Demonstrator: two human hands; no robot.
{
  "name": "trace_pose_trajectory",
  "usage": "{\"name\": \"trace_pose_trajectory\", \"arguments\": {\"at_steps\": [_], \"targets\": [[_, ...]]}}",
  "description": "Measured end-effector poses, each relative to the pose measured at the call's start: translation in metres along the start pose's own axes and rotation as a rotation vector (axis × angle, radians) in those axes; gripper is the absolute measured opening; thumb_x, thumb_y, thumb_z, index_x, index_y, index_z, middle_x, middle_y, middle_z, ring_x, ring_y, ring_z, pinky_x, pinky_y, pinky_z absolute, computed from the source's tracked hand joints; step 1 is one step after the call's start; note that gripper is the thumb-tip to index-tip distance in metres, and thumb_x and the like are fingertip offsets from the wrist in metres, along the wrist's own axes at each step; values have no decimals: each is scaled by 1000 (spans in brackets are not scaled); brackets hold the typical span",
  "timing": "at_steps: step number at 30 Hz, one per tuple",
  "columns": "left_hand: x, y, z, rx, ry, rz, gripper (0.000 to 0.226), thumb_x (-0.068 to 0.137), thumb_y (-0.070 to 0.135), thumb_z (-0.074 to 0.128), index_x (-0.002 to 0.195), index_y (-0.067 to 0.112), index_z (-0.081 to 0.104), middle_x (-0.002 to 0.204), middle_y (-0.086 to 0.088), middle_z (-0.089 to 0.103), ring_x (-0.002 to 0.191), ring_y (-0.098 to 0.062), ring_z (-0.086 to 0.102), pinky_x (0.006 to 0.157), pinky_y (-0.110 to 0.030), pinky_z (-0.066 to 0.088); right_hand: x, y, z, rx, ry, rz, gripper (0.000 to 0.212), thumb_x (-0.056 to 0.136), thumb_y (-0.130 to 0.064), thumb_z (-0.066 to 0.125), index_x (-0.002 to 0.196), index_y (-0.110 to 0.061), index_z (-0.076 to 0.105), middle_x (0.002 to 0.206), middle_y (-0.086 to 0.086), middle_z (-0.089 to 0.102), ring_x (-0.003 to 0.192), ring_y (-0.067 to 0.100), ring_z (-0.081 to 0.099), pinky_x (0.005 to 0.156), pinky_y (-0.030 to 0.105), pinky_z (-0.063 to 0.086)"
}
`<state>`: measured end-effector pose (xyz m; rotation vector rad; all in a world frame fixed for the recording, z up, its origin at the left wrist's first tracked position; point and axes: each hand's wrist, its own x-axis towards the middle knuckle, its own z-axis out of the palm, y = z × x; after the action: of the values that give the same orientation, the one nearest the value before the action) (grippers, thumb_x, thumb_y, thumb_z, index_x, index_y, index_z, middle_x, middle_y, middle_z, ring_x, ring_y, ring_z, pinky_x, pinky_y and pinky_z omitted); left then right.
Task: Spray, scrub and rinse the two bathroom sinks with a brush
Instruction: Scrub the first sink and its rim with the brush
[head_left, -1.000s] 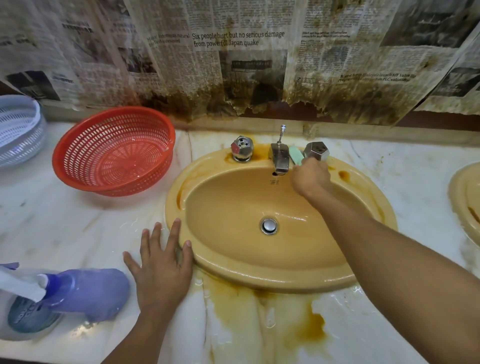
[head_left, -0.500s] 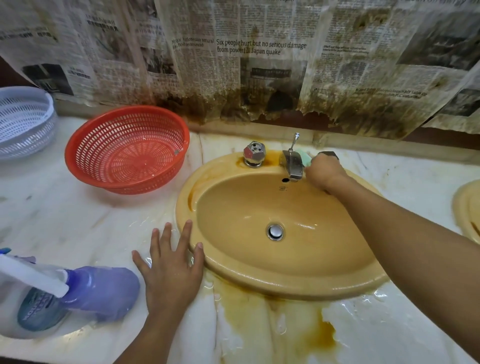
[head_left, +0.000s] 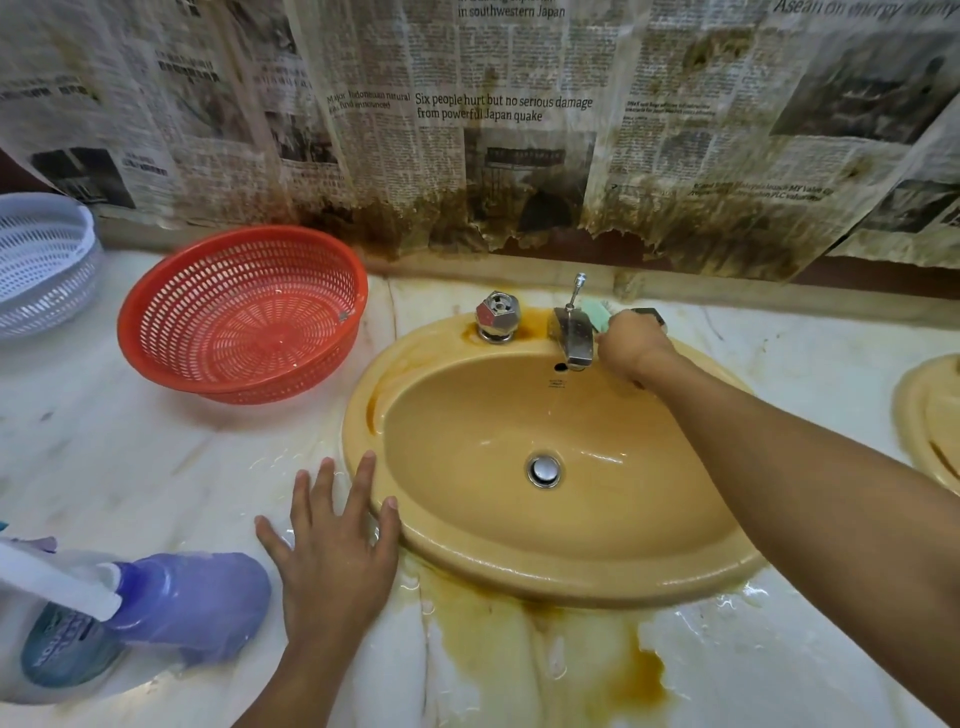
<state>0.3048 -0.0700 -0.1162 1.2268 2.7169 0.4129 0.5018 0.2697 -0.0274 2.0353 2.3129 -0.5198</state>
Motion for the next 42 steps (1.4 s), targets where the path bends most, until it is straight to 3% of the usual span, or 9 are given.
{"name": "trace_pose_trajectory", "arguments": {"at_steps": [6,10,18,24,27,29,33,37,42], "targets": [[0,1,-2,-3,-1,-2,63,98,65,13,160,52,14,168,1,23,158,-22,5,120,-66,0,-46,20,-8,101,-55,12,25,106,-19,48,120,-4,60,92,15,61,60,27,59,39,25,38],[-1,3,-7,-31,-15,-8,62,98,66,17,158,51,23,166,1,28,157,-22,11,120,-65,0,-107,59,-8,271,74,-45,37,104,-29,51,137,-19,63,84,3,62,64,20,58,57,31,48],[0,79,-46,-237,18,11,32,93,34,63,122,27,74,143,-13,47,138,-34,35,120,-51,24,-193,54,16,880,-167,7,51,100,-11,49,148,-29,44,95,13,67,65,20,51,56,34,46],[-15,182,-72,-863,-480,-105,38,96,60,56,89,31,80,101,4,77,117,-19,55,102,-38,42,-213,34,23,1012,-217,-74,35,104,-13,50,137,-26,55,87,10,69,62,17,51,54,33,44],[-18,199,-82,-993,-611,-174,36,104,43,55,87,18,75,76,-1,69,82,-7,59,82,-32,41,-220,36,20,977,-209,-110,35,105,-13,50,136,-28,54,85,5,72,61,14,55,53,31,47],[-14,202,-78,-985,-634,-219,26,103,34,60,91,16,74,84,3,68,85,-7,57,89,-35,36,-221,44,17,924,-189,-160,37,105,-15,53,138,-29,52,90,2,74,60,14,60,53,29,50],[-13,209,-74,-986,-725,-303,28,99,36,66,111,13,77,115,0,73,114,-22,57,96,-45,34,-222,64,10,801,-228,-248,42,105,-22,54,145,-33,50,104,-8,73,79,12,72,67,23,52],[-11,218,-71,-1001,-748,-324,25,101,29,62,108,9,75,110,-9,77,104,-22,69,99,-48,45,-217,92,4,714,-194,-260,44,105,-45,49,147,-30,53,125,-4,69,114,14,64,98,32,48],[5,211,-69,-1023,-655,-283,14,109,23,48,103,15,57,103,-7,73,84,-18,74,84,-45,62,-196,156,-5,697,165,-118,47,104,-43,53,143,-17,57,139,4,62,125,21,57,102,33,42]]}}
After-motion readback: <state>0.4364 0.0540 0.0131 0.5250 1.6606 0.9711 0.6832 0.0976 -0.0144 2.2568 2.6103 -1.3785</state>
